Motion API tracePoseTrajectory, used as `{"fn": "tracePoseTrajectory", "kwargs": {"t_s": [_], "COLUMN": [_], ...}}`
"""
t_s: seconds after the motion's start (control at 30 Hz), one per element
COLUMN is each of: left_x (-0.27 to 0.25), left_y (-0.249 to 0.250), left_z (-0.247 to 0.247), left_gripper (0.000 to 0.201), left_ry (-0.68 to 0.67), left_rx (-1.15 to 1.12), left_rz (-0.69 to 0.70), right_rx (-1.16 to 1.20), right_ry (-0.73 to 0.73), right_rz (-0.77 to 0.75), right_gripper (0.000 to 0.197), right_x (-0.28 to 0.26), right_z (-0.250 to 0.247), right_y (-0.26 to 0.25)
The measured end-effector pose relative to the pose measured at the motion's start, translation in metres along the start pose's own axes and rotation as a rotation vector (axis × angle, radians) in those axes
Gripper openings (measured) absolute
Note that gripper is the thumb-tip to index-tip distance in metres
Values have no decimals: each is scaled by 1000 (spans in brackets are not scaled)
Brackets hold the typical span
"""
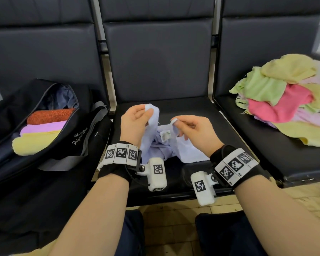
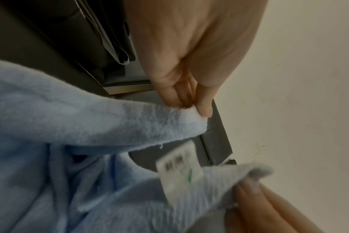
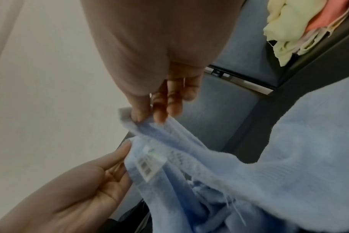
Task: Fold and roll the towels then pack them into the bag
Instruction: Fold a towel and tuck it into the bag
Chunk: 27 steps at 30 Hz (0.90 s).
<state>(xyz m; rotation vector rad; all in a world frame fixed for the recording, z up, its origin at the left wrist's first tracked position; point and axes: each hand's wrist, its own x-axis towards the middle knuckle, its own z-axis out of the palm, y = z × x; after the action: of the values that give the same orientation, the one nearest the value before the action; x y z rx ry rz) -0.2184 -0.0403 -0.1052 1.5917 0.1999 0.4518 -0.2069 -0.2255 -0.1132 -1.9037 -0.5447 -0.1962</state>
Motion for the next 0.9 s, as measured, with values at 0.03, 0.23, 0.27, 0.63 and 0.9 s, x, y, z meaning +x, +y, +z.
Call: {"fn": "tracePoseTrajectory", "kwargs": {"t_s": [0.03, 0.23, 0.27, 0.63, 0.9], "left_x": [-1, -14, -15, -26, -28], "left_y": [-1, 3, 4, 6, 6], "left_z": [2, 14, 14, 19, 18], "left_gripper": [27, 11, 10, 18, 16], "left_ry": [-32, -194, -221, -362, -384], "left_rx": [5, -33, -35, -84, -43], "left_rz": [-26, -73, -85, -151, -163], "right_rx": [-77, 0, 35, -40, -38], "right_ry": [-3, -116, -126, -25, 32], "right_rz": [-26, 73, 106, 66, 101], "right_gripper": [13, 11, 10, 10, 4], "right_x": [1, 2, 1, 3, 3], "right_z": [0, 0, -1, -1, -1], "right_y": [-1, -6, -7, 1, 3]}}
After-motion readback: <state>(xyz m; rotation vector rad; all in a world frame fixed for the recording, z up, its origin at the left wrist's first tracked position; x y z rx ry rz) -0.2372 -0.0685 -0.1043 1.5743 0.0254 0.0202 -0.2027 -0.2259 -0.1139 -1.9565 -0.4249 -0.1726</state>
